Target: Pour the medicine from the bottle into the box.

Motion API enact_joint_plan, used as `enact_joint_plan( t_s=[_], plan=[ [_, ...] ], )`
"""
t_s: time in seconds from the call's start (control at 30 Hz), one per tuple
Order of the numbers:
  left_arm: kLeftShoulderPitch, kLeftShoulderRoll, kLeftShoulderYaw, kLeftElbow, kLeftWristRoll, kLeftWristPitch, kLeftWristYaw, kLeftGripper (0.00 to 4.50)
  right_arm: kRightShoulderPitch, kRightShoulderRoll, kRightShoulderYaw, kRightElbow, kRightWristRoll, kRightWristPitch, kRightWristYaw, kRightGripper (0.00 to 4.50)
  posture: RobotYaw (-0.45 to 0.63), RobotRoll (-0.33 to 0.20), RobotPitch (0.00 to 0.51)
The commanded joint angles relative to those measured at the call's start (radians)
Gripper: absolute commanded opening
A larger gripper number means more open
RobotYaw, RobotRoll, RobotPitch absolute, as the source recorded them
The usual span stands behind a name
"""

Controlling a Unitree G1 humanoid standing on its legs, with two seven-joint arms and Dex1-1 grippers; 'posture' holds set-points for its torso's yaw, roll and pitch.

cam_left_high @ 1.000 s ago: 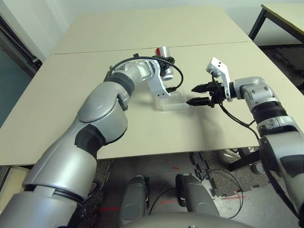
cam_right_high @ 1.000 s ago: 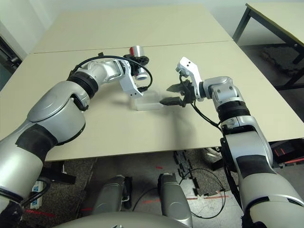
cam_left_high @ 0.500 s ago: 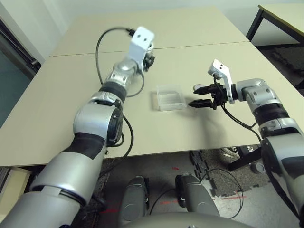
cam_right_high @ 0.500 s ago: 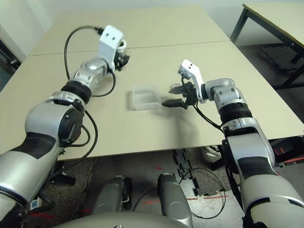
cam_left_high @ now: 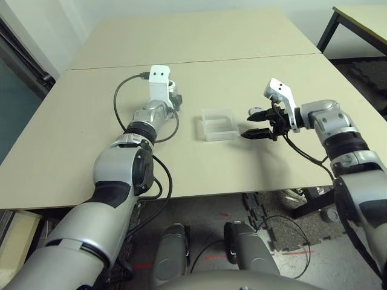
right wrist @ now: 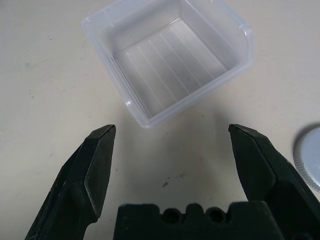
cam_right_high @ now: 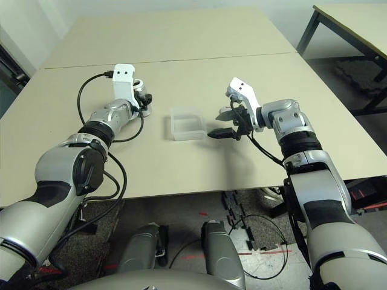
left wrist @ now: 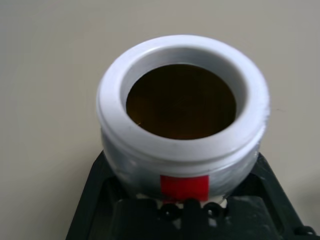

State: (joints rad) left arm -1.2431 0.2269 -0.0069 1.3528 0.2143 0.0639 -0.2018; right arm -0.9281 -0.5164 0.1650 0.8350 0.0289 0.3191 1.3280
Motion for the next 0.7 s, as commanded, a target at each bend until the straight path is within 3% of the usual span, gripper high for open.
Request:
enact_joint_plan(
  t_s=[0.03,0.2,0.33,0.43,0.7],
  plan=[
    [-0.151,0.017,-0.332,-0.019,0.335,-0.260,0.001,2.55,-0.008,0.009,0.007,0.021,-0.004,-0.013,0.005,4.50,0.02,0.000,0.049],
    [-0.283,-0.020,-0.865,0.003,0.831,-0.461,0.228,2.55,-0.027,0.026,0.006,0.048,-0.011,-0.032,-0.004,4.50,0.01,0.000,0.044],
    [-0.264,-0.054,-1.056,0.026,0.992,-0.479,0.316,2.55,-0.048,0.044,0.002,0.074,-0.013,-0.047,-0.015,4.50,0.00,0.000,0.044],
    [-0.234,-0.070,-1.134,0.032,1.055,-0.493,0.346,2.55,-0.062,0.052,-0.002,0.099,-0.013,-0.057,-0.028,4.50,0.00,0.000,0.045],
    [-0.201,-0.098,-1.105,0.042,1.028,-0.465,0.339,2.55,-0.070,0.055,-0.003,0.118,-0.012,-0.070,-0.032,4.50,0.00,0.000,0.048]
  ],
)
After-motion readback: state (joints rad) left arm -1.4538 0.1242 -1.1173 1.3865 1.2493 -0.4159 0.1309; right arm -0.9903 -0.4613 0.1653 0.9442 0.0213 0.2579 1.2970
